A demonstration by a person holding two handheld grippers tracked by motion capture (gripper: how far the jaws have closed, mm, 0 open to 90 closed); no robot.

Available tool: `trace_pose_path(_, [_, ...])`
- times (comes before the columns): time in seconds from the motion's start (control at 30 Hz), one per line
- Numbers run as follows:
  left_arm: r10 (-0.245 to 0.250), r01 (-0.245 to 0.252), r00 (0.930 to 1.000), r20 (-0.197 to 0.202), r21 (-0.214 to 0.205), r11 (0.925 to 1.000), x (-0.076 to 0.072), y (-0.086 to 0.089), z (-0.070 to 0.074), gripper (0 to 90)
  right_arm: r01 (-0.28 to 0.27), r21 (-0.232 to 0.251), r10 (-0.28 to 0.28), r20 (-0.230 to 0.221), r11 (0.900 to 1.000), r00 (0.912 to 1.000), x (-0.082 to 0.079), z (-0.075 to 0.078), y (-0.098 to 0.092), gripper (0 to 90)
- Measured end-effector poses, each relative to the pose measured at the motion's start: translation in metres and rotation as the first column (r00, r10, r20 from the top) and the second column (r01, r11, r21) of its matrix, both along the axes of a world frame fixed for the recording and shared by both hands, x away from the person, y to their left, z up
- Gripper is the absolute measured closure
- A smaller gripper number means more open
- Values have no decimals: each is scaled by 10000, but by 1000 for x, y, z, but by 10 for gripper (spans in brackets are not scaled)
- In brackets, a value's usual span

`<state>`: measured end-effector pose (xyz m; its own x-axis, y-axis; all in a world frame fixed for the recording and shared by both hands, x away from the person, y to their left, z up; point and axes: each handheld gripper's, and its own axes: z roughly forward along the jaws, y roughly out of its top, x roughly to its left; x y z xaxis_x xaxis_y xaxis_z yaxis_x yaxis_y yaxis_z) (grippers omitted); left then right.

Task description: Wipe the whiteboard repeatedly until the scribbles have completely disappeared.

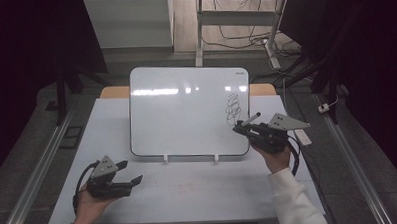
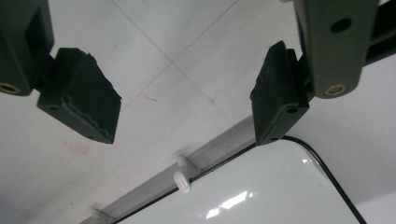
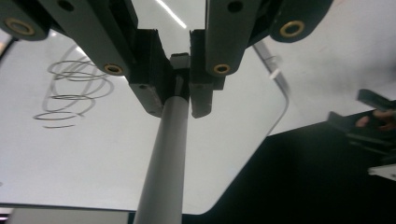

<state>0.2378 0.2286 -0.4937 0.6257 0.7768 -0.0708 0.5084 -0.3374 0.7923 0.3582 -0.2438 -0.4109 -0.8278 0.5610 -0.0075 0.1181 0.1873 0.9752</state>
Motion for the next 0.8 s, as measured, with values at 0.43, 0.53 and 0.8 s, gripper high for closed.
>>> trace_pose_path(0.43, [76,-77,9999,-106,-72,9999,3,4,-4,252,1386,575,-1409,375,9887,9893,49,26,-5,772])
trace_pose_path(0.53, [118,-118,9999,-120,-48,9999,2,5,-5,252,1746,635,-1770,329,9826,9837,64,29,-2,771])
trace_pose_path(0.8, [250,-252,9995,-175,-91,9996,1,7,-6,252,2365,4,-2365,174,9716,9715,103,23,16,771])
